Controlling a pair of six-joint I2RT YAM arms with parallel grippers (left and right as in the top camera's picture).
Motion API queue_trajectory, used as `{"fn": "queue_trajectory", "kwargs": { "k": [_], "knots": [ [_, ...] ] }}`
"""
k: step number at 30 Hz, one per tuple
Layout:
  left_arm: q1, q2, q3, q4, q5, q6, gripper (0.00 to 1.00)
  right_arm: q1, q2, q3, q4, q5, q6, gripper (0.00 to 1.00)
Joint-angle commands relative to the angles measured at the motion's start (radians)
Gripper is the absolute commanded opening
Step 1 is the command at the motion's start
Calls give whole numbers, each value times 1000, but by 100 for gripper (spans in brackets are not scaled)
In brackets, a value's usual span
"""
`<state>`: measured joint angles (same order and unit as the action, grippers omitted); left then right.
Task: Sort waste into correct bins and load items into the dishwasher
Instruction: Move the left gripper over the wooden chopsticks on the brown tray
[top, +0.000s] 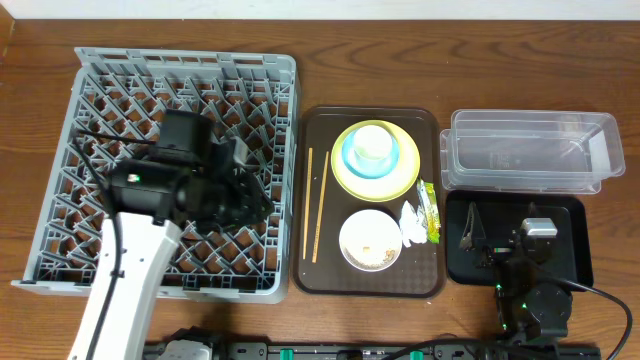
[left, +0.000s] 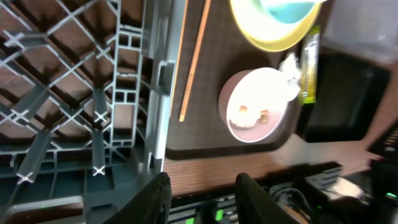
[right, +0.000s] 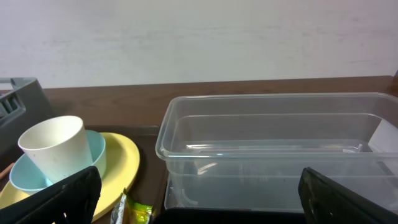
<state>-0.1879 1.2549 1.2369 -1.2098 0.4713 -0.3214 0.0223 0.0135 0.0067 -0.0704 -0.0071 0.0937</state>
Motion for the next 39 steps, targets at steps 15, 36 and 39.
{"fn": "queue_trajectory", "kwargs": {
  "k": [15,36,39],
  "knots": [
    [-650,58,-135,377,-339,-300,32,4,-2,-1,-5,-1,-13,99],
    [-911,309,-135,536,-588,-417,20,4,-2,-1,-5,0,-13,99],
    [-911,321,-135,555,-588,-418,25,4,-2,-1,-5,-1,-13,99]
  ]
}}
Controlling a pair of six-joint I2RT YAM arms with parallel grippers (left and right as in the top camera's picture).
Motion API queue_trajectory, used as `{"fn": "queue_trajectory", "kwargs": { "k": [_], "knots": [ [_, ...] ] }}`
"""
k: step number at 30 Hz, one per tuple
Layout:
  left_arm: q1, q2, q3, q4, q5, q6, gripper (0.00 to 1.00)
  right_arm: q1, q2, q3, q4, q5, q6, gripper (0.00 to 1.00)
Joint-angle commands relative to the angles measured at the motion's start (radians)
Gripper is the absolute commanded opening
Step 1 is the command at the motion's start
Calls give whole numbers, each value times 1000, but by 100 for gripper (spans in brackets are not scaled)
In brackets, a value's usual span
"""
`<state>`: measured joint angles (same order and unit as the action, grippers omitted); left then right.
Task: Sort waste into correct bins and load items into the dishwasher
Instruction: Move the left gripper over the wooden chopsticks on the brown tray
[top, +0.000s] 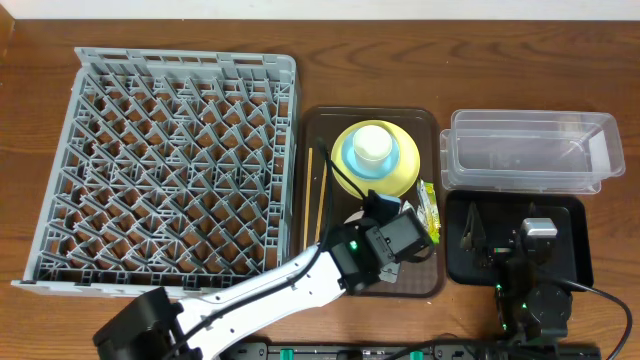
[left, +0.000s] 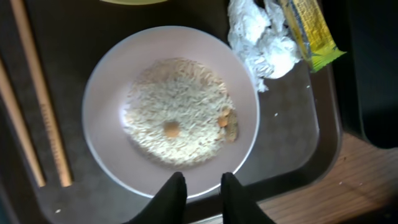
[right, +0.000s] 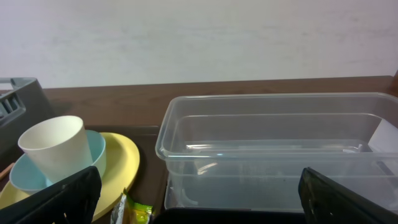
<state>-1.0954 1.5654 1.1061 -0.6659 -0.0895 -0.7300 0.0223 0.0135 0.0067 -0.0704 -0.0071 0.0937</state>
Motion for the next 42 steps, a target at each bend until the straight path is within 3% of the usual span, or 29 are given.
{"fn": "queue_trajectory", "kwargs": {
  "k": [1,6,17,20,24,33,37,40,42],
  "knots": [
    [-3,12,-5,16,-27,-9,27,4,-2,-1,-5,-1,-13,99],
    [-29,14,-5,69,-25,-8,33,4,-2,-1,-5,0,-13,99],
    [-62,119,-5,150,-92,-8,35,4,-2,-1,-5,0,-13,99],
    [-46,127,0,157,-110,27,41,4,-2,-1,-5,-1,-13,99],
    [40,81,66,45,-109,116,41,4,-2,-1,-5,0,-13,99],
    [308,11,87,-139,-60,116,38,4,-2,-1,-5,0,-13,99],
    [373,11,87,-164,-27,142,43,4,-2,-1,-5,0,-13,99],
    [399,11,87,-163,-27,150,56,4,-2,-1,-5,0,-13,99],
    [407,11,87,-164,-27,150,57,4,-2,-1,-5,0,-13,99]
  ]
}}
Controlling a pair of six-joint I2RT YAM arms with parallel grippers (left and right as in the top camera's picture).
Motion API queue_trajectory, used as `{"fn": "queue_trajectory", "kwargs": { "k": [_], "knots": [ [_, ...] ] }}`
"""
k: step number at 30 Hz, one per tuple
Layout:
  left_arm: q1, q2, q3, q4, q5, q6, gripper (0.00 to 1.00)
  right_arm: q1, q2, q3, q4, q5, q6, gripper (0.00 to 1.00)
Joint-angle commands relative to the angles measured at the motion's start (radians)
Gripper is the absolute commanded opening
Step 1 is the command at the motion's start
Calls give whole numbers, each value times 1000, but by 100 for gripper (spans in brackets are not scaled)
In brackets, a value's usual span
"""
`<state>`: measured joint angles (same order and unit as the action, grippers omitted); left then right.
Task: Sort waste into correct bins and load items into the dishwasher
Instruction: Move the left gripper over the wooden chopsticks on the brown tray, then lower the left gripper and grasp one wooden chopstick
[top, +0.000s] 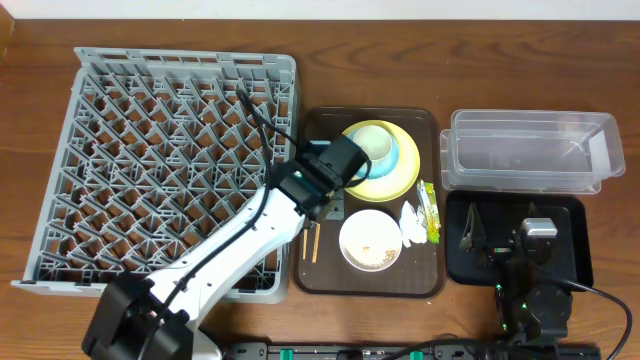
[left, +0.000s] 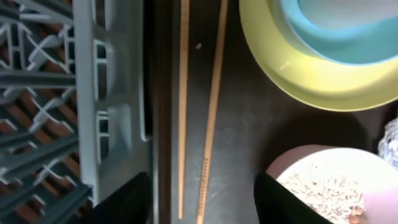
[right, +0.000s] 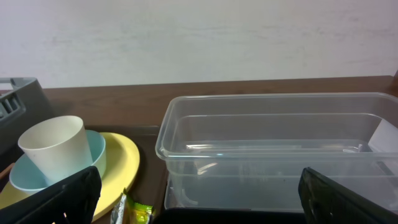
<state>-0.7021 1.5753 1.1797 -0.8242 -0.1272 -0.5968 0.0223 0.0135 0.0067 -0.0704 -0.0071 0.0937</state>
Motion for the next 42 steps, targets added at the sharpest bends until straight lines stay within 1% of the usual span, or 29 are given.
{"fn": "queue_trajectory", "kwargs": {
  "k": [1,5,6,9,11,14,16,27,42],
  "knots": [
    [14,2,13,-8,11,17,56,4,-2,-1,-5,-1,-13,99],
    [14,2,13,-29,11,17,57,4,-2,-1,-5,0,-13,99],
    [14,2,13,-40,12,17,55,4,-2,-1,-5,-1,-13,99],
    [12,2,13,-42,11,17,45,4,-2,-1,-5,0,-13,99],
    [12,2,13,-32,11,26,40,4,-2,-1,-5,0,-13,99],
    [12,2,13,-7,11,87,27,4,-2,-1,-5,0,-13,99],
    [12,2,13,9,11,98,23,4,-2,-1,-5,0,-13,99],
    [12,41,-21,108,11,107,23,4,-2,-1,-5,0,-13,99],
    [12,247,-33,208,11,107,23,4,-2,-1,-5,0,-13,99]
  ]
}}
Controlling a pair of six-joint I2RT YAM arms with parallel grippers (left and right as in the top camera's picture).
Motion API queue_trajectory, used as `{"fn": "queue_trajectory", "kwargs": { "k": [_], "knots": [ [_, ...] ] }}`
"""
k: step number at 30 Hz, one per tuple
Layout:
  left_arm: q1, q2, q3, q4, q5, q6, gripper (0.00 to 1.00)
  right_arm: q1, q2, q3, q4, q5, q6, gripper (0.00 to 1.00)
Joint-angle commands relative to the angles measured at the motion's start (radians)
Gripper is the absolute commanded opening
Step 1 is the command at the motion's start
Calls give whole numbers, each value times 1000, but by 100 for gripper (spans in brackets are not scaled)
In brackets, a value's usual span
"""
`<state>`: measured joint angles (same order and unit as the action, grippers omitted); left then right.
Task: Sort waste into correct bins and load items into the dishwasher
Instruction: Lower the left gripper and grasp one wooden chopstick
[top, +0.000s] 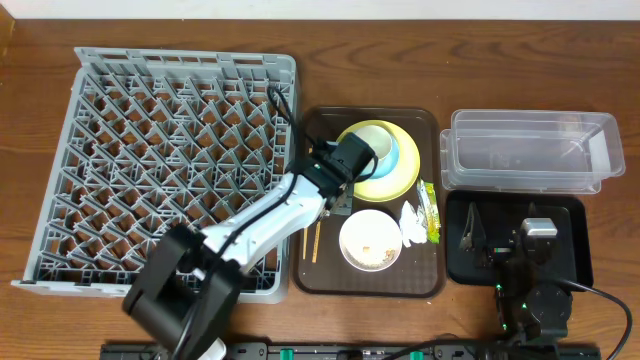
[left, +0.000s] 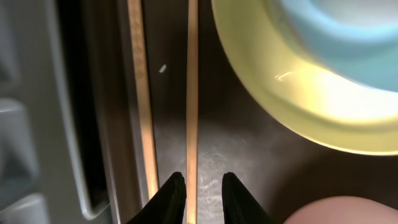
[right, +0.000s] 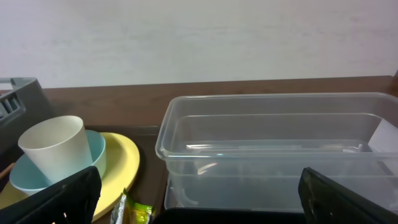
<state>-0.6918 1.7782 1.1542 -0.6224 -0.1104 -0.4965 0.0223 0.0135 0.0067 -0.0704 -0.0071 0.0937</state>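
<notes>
Two wooden chopsticks (top: 318, 205) lie side by side on the left of the brown tray (top: 420, 282). My left gripper (left: 200, 186) is low over them and narrowly open. The right chopstick (left: 191, 93) runs between its fingers against the left one; the left chopstick (left: 142, 93) lies outside. In the overhead view the left gripper (top: 334, 196) sits beside the yellow plate (top: 402, 181). That plate carries a blue bowl (top: 396, 152) and a cream cup (right: 55, 146). My right gripper (right: 199, 196) stands wide open and empty, parked over the black bin (top: 572, 252).
A grey dish rack (top: 170, 160) fills the left half of the table. A pale bowl with rice scraps (top: 370, 240), a crumpled tissue (top: 413, 222) and a green wrapper (top: 429, 208) are on the brown tray. A clear plastic bin (top: 530, 150) stands at the back right.
My left gripper was wide open higher above both chopsticks. It is now lower, close to the tray, with its fingers narrowed round the right chopstick. The right arm is unchanged.
My left gripper was first over the rack's near right part, then above the rice bowl with its fingers close together. Then it hung wide open over the chopsticks, and now it sits low astride the right one. The right arm stayed parked throughout.
</notes>
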Motion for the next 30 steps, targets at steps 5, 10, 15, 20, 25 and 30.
{"fn": "queue_trajectory", "kwargs": {
  "k": [5,10,15,20,25,30],
  "knots": [
    [2,113,-8,20,-6,8,23,4,-2,-1,-5,0,-13,99],
    [2,173,-8,38,-6,26,23,4,-2,-1,-5,0,-13,99],
    [2,185,-8,37,-6,30,19,4,-2,-1,-5,0,-13,99],
    [2,185,-8,35,-6,33,8,4,-2,-1,-5,0,-13,99],
    [2,185,-8,34,-6,33,8,4,-2,-1,-5,0,-13,99],
    [2,179,-7,30,-37,34,8,4,-2,-1,-5,-1,-13,99]
  ]
}}
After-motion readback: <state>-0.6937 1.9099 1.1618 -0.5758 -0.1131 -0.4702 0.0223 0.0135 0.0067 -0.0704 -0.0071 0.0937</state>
